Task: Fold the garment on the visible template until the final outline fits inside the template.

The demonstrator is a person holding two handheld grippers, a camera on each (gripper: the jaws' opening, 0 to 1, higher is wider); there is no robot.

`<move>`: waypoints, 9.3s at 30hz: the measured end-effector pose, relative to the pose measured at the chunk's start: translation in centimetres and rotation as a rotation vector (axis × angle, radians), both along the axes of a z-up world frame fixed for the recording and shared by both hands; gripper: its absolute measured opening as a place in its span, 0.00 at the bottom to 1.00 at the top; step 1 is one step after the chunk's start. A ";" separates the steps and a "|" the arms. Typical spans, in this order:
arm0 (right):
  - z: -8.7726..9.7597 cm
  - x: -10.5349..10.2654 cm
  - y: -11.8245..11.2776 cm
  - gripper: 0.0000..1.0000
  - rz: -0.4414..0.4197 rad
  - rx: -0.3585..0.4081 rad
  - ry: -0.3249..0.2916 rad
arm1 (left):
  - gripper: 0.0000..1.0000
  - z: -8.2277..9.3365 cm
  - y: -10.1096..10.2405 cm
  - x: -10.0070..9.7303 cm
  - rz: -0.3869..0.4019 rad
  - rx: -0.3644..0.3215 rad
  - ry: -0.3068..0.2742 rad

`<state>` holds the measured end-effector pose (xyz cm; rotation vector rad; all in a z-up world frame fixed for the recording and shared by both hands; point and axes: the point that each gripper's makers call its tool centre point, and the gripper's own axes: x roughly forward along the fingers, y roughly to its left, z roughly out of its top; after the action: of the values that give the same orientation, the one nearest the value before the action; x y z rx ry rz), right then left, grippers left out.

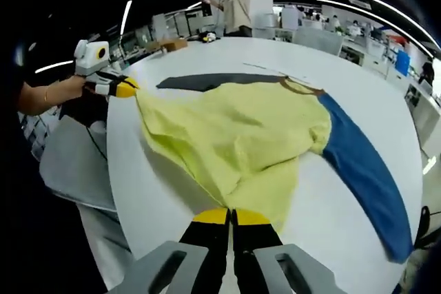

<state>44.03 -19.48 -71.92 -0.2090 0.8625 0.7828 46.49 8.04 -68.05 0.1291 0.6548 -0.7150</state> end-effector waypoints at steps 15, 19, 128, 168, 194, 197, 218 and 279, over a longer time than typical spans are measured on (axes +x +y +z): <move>-2.4 -3.3 0.0 0.00 0.017 -0.073 0.033 | 0.00 -4.6 1.4 -3.3 -0.026 0.103 0.080; -3.0 -4.0 0.2 0.00 0.020 -0.084 0.042 | 0.00 -5.3 1.7 -3.7 -0.033 0.119 0.087; -5.4 -8.0 -4.2 0.00 -0.486 -0.087 0.221 | 0.00 -9.3 4.4 -7.2 0.177 0.208 0.240; -2.2 -5.9 -2.8 0.59 -0.304 0.006 0.047 | 0.64 -6.5 2.6 -5.1 0.112 0.045 0.083; 0.8 -0.3 -12.6 0.99 -0.483 0.064 -0.051 | 0.99 -2.2 -1.1 -4.0 -0.066 -0.117 -0.066; 1.1 0.7 -14.0 0.98 -0.530 0.081 -0.050 | 0.99 -2.7 -1.4 -4.2 -0.101 -0.070 -0.057; -0.8 5.7 -23.4 0.79 -0.690 -0.019 -0.088 | 0.98 -2.5 -1.6 -3.9 -0.069 -0.104 -0.054; -3.9 10.8 -33.0 0.00 -0.941 -0.064 -0.065 | 0.88 -2.3 -1.5 -4.2 -0.079 -0.099 -0.056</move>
<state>54.83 -52.46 -75.77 0.1225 0.8068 -0.1303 42.25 6.51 -70.37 0.0843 0.5621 -0.8159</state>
